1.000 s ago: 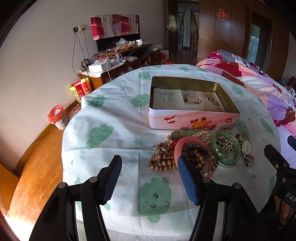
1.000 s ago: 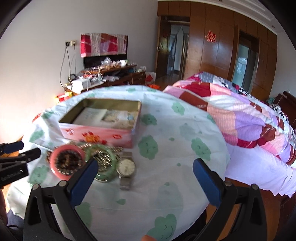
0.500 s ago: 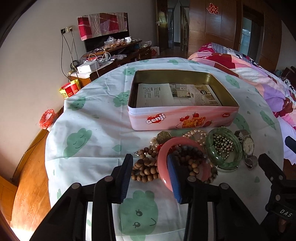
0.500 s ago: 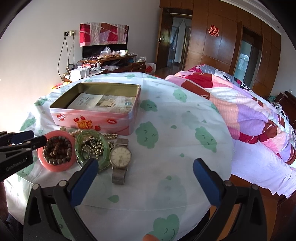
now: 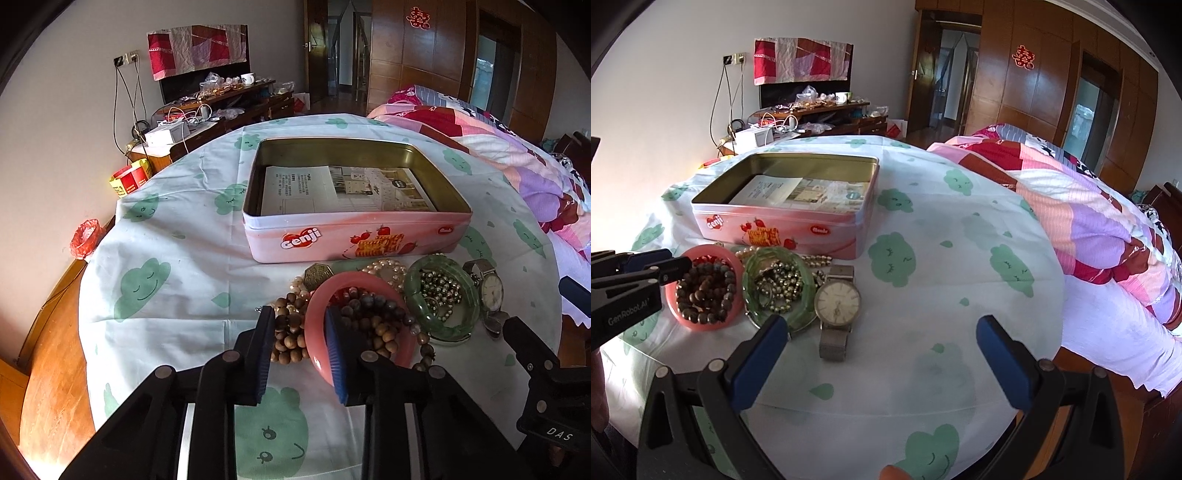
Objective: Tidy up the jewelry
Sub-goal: 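Lower the left tool onto the pink bangle and close on it, then lift the pink bangle with the left tool while the right tool grasps the silver wristwatch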
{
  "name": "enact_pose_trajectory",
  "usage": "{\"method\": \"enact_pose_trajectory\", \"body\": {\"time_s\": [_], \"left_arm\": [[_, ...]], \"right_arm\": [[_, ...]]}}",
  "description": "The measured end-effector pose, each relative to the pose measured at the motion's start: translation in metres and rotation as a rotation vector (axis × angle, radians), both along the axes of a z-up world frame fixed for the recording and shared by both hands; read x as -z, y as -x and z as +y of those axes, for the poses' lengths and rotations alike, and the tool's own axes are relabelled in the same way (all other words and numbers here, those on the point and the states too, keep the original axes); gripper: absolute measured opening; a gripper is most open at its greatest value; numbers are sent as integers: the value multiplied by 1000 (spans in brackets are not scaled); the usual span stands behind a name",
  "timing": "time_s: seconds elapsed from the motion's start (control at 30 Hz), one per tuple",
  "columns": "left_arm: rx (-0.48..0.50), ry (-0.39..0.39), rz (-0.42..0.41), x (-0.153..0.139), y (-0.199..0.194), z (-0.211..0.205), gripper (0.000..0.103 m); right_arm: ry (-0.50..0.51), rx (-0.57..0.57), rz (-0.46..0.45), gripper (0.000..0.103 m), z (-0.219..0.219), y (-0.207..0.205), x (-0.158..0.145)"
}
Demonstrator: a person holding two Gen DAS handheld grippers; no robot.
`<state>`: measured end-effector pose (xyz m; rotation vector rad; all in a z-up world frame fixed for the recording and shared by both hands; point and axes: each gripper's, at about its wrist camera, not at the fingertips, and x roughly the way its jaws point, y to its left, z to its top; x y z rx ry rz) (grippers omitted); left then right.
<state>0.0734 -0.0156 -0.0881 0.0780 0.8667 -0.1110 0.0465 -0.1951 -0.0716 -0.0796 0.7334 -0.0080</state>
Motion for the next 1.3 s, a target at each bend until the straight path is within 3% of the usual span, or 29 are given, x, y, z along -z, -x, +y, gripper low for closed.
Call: {"method": "enact_pose_trajectory", "body": {"time_s": [0.1, 0.27, 0.3, 0.33, 0.4, 0.8, 1.1, 1.3], "left_arm": [[8, -53, -13, 2, -3, -7, 28], [18, -25, -2, 2, -7, -3, 26], [25, -23, -5, 1, -6, -2, 21], [29, -11, -6, 1, -4, -1, 8], [43, 33, 7, -1, -2, 4, 9], [15, 35, -120, -30, 16, 20, 9], [4, 58, -157, -43, 20, 29, 9], [-4, 39, -208, -55, 25, 29, 9]], "right_arm": [[0, -2, 4, 103, 1, 0, 2], [6, -7, 7, 103, 3, 0, 3], [4, -6, 7, 103, 3, 0, 3], [4, -6, 9, 103, 3, 0, 3], [-2, -6, 14, 103, 3, 0, 4], [-19, -32, 7, 103, 1, -2, 4], [-2, -128, 41, 69, 6, -17, 5], [-33, -124, 72, 58, -3, -23, 7]]}}
